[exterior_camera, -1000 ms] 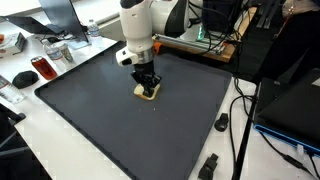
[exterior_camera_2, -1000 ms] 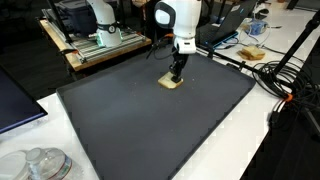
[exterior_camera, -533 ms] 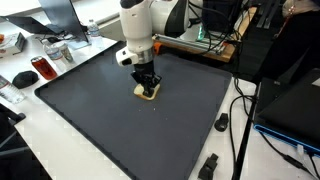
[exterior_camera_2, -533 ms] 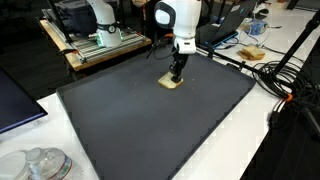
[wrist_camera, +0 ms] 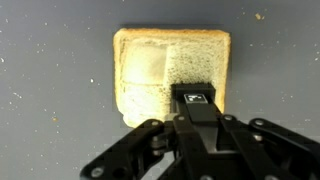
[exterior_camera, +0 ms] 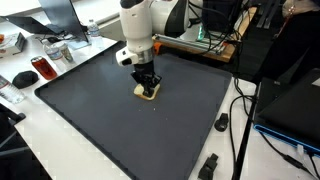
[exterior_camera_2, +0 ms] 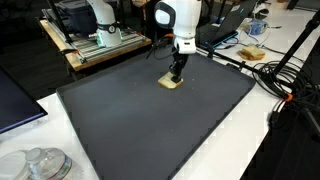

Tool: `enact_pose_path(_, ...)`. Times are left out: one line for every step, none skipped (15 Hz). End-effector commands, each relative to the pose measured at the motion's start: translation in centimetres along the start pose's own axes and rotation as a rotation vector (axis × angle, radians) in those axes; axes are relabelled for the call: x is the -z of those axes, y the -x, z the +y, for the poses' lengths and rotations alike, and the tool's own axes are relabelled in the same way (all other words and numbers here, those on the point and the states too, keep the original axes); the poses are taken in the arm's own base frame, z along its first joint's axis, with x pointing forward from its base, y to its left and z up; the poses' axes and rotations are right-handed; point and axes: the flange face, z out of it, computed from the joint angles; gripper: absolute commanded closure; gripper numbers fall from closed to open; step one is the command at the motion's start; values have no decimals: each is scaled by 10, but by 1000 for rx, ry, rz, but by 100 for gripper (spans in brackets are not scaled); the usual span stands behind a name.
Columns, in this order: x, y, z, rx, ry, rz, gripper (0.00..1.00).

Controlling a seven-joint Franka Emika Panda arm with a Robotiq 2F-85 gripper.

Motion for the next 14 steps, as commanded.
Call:
enact_pose_path(-31, 3, 4, 7, 3, -4, 95)
enact_pose_path(-31, 3, 4, 7, 4, -5, 95)
enact_pose_path(-31, 3, 4, 6, 5, -6, 95)
enact_pose_path(-32, 3, 4, 7, 7, -6, 95)
enact_pose_path(-32, 3, 4, 8, 6, -7, 95)
enact_pose_path(-32, 3, 4, 8, 6, -6, 95)
enact_pose_path(-32, 3, 4, 8, 5, -5, 95)
enact_pose_path(-32, 3, 4, 8, 6, -6, 95)
enact_pose_path(-32, 3, 4, 8, 6, -6, 95)
enact_pose_path(-33, 3, 4, 8, 6, -6, 95)
enact_pose_path(-33, 3, 4, 8, 5, -7, 95)
enact_pose_path(-34, 3, 4, 9, 4, -9, 95)
enact_pose_path(-35, 3, 5, 7, 2, -11, 95)
enact_pose_path(-35, 3, 5, 6, 7, -15, 95)
